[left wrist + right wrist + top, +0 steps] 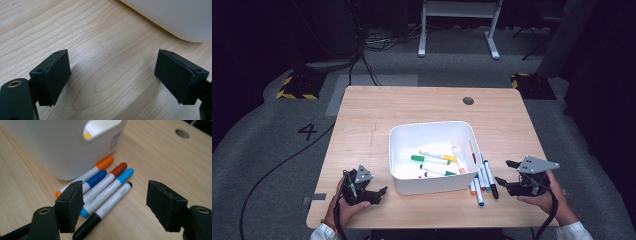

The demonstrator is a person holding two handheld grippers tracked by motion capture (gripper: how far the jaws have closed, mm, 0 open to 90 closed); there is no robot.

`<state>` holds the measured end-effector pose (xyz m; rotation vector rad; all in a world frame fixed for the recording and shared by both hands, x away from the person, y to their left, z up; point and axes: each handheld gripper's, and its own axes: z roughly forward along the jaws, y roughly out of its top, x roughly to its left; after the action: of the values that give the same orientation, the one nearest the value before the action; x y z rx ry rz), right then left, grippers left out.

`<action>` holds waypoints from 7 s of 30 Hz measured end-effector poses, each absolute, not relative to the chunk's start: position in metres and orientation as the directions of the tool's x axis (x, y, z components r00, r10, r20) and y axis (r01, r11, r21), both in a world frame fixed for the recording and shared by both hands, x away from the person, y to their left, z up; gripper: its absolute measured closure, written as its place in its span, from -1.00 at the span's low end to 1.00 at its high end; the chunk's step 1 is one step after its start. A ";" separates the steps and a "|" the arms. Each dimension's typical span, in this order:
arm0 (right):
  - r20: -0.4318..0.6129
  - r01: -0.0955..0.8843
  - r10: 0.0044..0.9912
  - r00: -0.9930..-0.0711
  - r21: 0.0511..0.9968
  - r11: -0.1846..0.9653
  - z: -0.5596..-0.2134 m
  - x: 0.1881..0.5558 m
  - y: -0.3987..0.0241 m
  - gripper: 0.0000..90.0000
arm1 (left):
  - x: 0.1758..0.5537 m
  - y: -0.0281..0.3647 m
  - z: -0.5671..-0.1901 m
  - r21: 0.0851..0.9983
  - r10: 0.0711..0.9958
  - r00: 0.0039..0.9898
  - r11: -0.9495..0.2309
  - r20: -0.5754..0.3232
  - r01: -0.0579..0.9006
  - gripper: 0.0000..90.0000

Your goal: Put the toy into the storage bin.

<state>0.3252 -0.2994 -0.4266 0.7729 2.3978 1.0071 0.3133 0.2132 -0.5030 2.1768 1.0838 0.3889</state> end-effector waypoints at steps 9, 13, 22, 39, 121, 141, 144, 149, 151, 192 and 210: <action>-0.090 0.407 0.653 -0.752 0.716 0.568 -0.465 0.315 -0.296 -0.35 | 0.313 0.213 -0.503 0.679 0.791 0.611 -0.434 -0.028 0.593 -0.70; -0.079 0.427 0.657 -0.750 0.700 0.572 -0.475 0.313 -0.297 -0.35 | 0.313 0.213 -0.503 0.679 0.791 0.611 -0.434 -0.028 0.593 -0.70; -0.084 0.501 0.742 -0.665 0.687 0.526 -0.492 0.318 -0.310 -0.28 | 0.313 0.213 -0.503 0.678 0.791 0.612 -0.434 -0.029 0.593 -0.70; -0.019 0.536 0.836 -0.549 0.760 0.369 -0.500 0.335 -0.335 0.47 | 0.313 0.213 -0.503 0.678 0.791 0.611 -0.434 -0.029 0.593 -0.70; -0.137 0.097 0.418 -0.898 0.865 0.492 -0.338 0.391 -0.232 0.67 | 0.317 0.212 -0.503 0.677 0.780 0.625 -0.447 -0.025 0.584 -0.72; -0.098 0.025 0.140 -0.985 0.729 0.684 -0.361 0.410 -0.165 0.67 | 0.317 0.212 -0.503 0.678 0.781 0.624 -0.446 -0.024 0.585 -0.72; -0.080 0.018 0.106 -0.991 0.707 0.707 -0.364 0.409 -0.158 0.67 | 0.317 0.212 -0.503 0.677 0.781 0.624 -0.446 -0.024 0.585 -0.72; -0.065 -0.002 0.055 -0.996 0.665 0.747 -0.370 0.403 -0.152 0.67 | 0.317 0.212 -0.503 0.677 0.781 0.624 -0.446 -0.025 0.585 -0.72; -0.059 -0.014 0.032 -0.998 0.643 0.765 -0.372 0.400 -0.151 0.67 | 0.317 0.212 -0.503 0.677 0.780 0.625 -0.446 -0.026 0.585 -0.72; -0.136 0.198 0.544 -0.828 0.836 0.511 -0.354 0.384 -0.262 -0.39 | 0.317 0.212 -0.503 0.678 0.780 0.626 -0.448 -0.022 0.582 -0.72; -0.092 0.399 0.678 -0.729 0.748 0.530 -0.454 0.376 -0.285 -0.32 | 0.317 0.212 -0.503 0.678 0.781 0.624 -0.447 -0.022 0.583 -0.72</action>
<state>0.3762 -0.2848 -0.4539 0.8865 2.3998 1.0342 0.3172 0.2116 -0.5030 2.1872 1.0643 0.3887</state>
